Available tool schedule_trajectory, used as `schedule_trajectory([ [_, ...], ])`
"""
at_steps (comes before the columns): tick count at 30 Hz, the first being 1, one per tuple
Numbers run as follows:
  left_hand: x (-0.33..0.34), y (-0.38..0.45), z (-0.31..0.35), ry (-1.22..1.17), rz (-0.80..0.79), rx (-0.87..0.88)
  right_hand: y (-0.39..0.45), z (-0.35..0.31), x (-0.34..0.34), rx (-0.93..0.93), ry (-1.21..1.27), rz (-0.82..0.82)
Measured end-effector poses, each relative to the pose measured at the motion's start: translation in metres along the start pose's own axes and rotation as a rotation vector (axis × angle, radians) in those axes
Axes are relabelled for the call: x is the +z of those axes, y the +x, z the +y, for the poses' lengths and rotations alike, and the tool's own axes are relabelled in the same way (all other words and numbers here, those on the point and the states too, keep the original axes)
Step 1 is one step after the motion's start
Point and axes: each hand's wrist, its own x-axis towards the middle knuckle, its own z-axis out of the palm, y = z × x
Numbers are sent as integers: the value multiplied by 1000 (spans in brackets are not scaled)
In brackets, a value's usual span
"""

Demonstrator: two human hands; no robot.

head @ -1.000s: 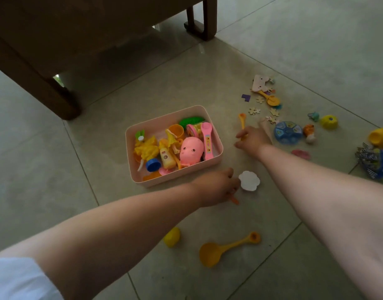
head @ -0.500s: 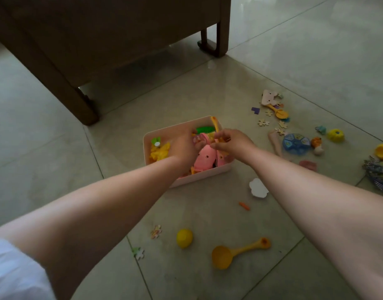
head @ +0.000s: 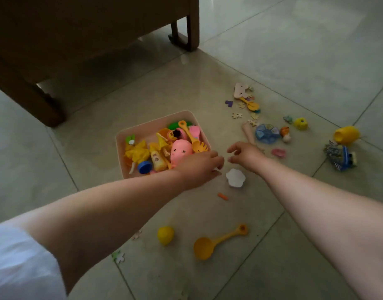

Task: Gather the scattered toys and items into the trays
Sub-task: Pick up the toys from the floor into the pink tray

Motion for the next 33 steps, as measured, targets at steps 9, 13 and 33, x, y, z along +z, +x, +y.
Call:
schedule_trajectory([
  [9, 59, 14, 45, -145, -305, -218, -23, 39, 20, -43, -203, -151],
  [13, 70, 15, 46, -85, -348, -259, -20, 33, 20, 56, -166, -186],
  [33, -59, -47, -96, -624, 526, -1173, 32, -158, 29, 0, 897, -275],
])
